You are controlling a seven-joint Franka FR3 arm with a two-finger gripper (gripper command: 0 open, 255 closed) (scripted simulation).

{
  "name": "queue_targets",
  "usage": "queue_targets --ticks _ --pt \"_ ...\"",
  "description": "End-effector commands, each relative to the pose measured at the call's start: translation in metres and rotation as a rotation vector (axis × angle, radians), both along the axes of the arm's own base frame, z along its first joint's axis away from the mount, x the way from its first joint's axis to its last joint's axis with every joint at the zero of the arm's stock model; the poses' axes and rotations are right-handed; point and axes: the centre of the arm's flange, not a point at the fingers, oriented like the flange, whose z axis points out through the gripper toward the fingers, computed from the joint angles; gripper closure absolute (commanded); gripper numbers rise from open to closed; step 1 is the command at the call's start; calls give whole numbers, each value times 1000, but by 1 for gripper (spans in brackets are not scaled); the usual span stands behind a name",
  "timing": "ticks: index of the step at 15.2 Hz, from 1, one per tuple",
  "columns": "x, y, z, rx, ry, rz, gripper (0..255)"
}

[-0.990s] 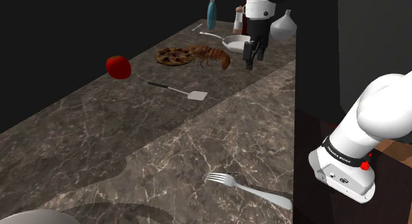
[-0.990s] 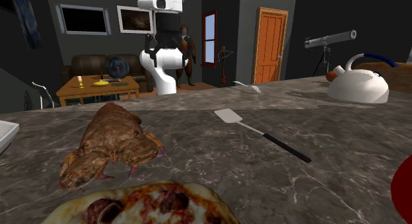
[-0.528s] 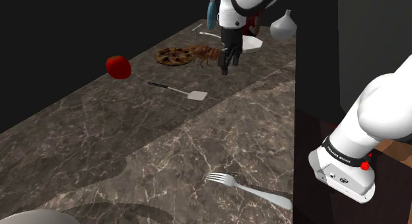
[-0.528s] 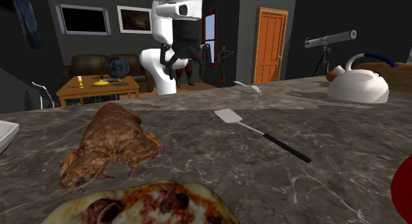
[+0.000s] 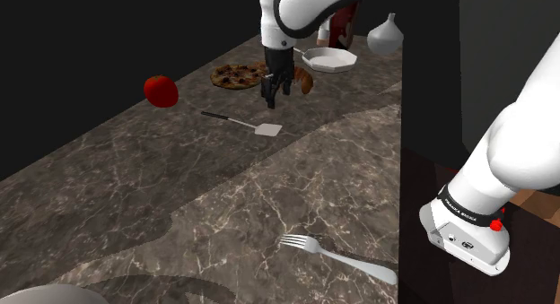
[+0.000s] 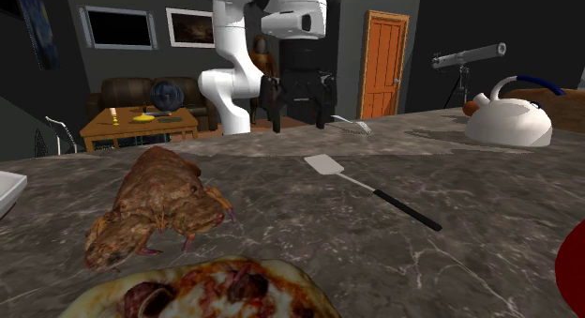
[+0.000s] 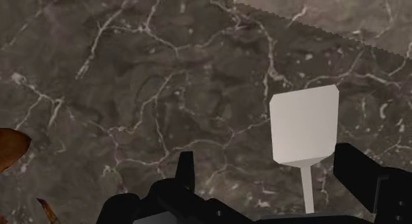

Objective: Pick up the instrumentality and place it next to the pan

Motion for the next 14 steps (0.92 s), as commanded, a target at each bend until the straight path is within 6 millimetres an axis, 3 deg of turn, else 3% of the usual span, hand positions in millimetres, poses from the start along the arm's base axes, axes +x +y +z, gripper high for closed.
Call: queue_targets --ticks 1,9,14 --pt "16 17 -6 6 -13 21 0" --pt "73 94 -27 30 -65 103 0" --pt "77 98 -48 31 -67 106 0"
